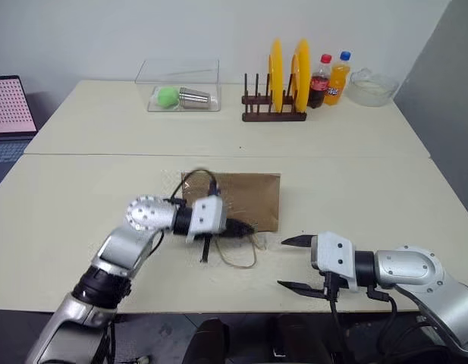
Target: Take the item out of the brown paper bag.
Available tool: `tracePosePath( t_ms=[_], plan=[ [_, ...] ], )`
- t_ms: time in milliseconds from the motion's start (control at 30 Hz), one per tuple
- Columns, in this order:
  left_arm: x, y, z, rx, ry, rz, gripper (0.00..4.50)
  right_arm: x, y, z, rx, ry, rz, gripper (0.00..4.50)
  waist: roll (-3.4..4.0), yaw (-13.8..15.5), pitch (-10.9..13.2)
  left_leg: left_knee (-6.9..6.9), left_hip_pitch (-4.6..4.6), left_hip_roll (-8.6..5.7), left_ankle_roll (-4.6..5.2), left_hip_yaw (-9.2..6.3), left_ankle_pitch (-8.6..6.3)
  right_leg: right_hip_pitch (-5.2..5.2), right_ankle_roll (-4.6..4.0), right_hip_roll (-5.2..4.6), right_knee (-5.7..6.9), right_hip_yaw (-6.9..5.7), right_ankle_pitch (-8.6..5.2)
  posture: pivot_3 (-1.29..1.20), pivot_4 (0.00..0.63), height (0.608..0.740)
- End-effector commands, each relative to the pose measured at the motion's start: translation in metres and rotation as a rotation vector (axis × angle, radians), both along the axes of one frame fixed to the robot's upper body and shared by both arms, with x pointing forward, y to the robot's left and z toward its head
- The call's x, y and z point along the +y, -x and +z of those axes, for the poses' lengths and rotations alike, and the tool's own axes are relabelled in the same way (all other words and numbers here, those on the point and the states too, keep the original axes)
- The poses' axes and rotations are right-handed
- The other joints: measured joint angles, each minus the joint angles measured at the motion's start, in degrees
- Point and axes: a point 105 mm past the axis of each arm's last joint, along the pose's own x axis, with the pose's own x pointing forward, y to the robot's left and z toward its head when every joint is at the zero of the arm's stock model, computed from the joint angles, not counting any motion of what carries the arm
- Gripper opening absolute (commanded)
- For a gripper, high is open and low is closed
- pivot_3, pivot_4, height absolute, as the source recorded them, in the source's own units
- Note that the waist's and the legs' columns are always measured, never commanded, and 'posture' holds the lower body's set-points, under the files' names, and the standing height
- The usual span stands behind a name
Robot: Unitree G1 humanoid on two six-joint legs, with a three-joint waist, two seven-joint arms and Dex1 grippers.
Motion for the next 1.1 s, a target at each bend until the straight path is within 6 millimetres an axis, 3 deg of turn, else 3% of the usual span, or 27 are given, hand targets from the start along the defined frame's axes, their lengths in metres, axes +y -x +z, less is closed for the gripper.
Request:
tracePosePath(
  t_ms=[33, 567, 800, 933, 1100],
  plan=[
    [0.001, -0.008, 0.020, -0.010, 0.067, 0.040, 0.03, 0.007, 0.002, 0.016, -0.062, -0.043, 0.052, 3.84, 0.00, -0.10, 0.00, -0.01, 0.00, 0.00, 0.00, 0.01, 0.00, 0.00, 0.00, 0.00, 0.00, 0.01, 0.00, 0.00, 0.150, 0.740],
    [0.008, -0.032, 0.037, -0.023, 0.141, 0.096, 0.03, 0.037, -0.026, 0.015, -0.271, 0.090, 0.266, 3.84, 0.00, 0.06, 0.00, 0.01, -0.02, -0.01, -0.01, -0.03, 0.01, -0.03, -0.01, -0.01, 0.01, 0.00, 0.01, 0.00, 0.150, 0.740],
    [0.028, 0.000, 0.025, 0.029, 0.044, 0.017, 0.03, 0.021, -0.022, 0.017, -0.201, 0.067, 0.207, 3.84, 0.00, -0.01, 0.00, -0.01, -0.02, -0.01, -0.01, -0.02, 0.01, -0.05, -0.03, -0.02, 0.03, 0.05, 0.02, 0.00, 0.150, 0.740],
    [0.041, 0.011, 0.007, -0.046, -0.029, 0.036, 0.03, 0.010, -0.019, 0.013, -0.155, 0.050, 0.140, 3.84, 0.00, 0.15, 0.00, -0.02, -0.01, 0.00, -0.01, -0.03, 0.00, -0.03, -0.03, -0.04, 0.01, 0.05, 0.01, 0.00, 0.150, 0.740],
    [0.040, 0.036, -0.004, -0.202, -0.056, -0.046, 1.61, -0.002, -0.012, 0.009, -0.097, 0.029, 0.048, 3.84, 0.00, 0.31, 0.00, 0.01, -0.02, -0.01, -0.01, 0.02, 0.00, -0.02, -0.03, -0.08, -0.02, 0.08, 0.01, 0.00, 0.150, 0.740]
  ],
)
